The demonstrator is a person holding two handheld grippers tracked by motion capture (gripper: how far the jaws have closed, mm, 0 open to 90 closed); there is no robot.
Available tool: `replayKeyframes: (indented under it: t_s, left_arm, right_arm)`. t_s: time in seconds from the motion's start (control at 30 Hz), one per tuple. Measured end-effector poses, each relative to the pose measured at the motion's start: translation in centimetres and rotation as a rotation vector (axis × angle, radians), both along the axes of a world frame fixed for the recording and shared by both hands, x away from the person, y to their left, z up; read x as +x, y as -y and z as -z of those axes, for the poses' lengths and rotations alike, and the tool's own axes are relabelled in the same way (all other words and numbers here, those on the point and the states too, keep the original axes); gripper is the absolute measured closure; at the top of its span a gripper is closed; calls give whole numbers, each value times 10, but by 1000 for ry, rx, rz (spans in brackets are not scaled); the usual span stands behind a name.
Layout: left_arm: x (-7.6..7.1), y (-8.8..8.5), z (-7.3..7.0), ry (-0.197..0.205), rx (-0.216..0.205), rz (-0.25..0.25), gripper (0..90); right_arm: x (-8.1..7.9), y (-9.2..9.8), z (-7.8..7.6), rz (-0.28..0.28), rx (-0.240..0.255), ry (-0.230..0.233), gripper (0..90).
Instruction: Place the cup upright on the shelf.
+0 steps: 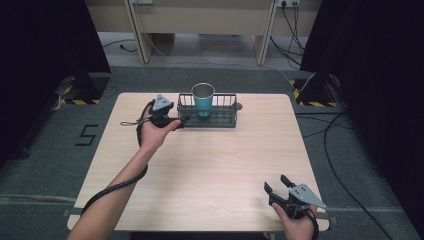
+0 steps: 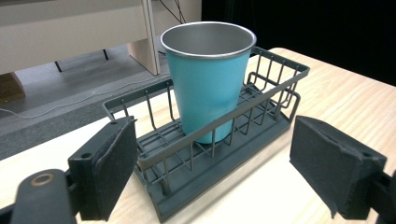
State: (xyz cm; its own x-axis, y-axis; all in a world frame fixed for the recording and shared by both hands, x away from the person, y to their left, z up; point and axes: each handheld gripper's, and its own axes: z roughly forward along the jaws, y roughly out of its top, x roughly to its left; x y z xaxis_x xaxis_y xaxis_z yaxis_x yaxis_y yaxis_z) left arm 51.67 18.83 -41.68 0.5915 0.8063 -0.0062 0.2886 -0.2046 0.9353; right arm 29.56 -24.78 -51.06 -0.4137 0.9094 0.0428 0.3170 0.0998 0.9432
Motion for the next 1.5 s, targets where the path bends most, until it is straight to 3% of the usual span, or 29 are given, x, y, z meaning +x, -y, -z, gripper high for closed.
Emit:
replayKeyframes:
  t_s: [0.67, 1.5]
  left_arm:
    - [-44, -24, 13, -17, -12, 27, 147]
    - [-95, -60, 27, -16, -36, 10, 148]
  right_arm:
    - [0, -1, 0, 2, -10, 0, 319]
    - [0, -1, 0, 7, -13, 1, 320]
